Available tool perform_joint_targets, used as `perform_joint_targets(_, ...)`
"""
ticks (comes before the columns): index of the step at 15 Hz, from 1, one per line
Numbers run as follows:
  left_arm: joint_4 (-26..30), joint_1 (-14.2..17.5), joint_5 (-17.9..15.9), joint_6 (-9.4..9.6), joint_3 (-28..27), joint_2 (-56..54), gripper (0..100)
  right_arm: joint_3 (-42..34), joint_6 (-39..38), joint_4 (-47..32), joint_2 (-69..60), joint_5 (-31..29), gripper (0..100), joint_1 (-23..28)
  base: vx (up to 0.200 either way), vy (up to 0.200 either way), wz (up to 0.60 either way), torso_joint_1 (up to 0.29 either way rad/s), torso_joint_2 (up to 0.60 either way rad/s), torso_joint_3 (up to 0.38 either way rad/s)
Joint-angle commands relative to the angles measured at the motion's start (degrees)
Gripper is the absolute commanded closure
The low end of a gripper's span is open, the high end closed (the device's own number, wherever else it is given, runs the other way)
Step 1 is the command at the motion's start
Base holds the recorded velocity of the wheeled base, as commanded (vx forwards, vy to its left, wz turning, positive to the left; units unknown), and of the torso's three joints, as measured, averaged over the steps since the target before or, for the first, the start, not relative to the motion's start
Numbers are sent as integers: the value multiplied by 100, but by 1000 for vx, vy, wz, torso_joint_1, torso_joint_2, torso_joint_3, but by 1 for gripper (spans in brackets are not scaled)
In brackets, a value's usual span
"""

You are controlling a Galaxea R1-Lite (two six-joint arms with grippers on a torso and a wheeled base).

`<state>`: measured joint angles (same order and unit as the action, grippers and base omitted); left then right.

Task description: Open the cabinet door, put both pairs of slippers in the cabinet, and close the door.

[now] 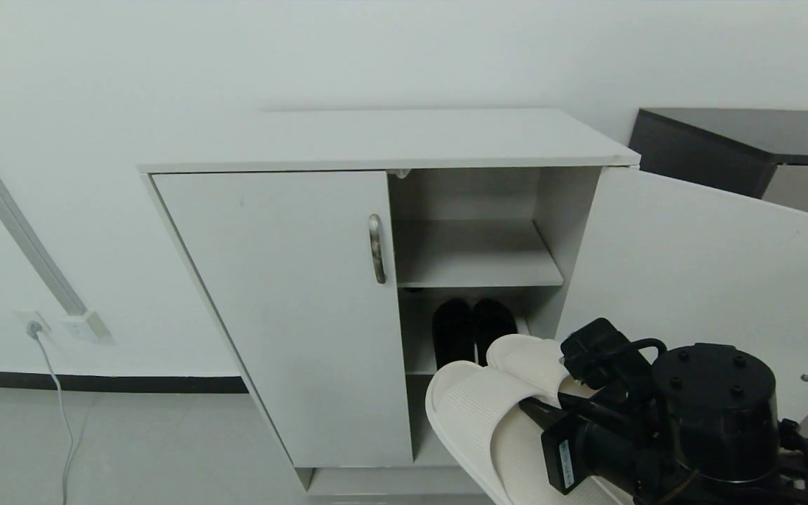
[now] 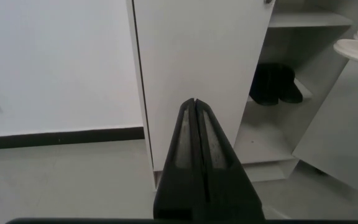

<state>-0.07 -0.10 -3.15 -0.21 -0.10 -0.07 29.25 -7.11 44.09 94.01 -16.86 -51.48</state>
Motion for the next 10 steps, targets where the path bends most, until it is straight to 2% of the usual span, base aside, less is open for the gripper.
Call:
perform_joint_targets(1,-1,1,-2,-6,1,7,100,2,-1,3,12,7,100,-37,0,0,0,-90,456,364)
perform_joint_targets(6,-1,1,-2,-6,1,7,100,2,-1,20,108,7,100,-64,0,0,0,-38,431,391)
perform_joint_targets(10,-1,1,-2,3,1,7,100,-42,-1,20,108,7,100,-99,0,0,0,1,105,93)
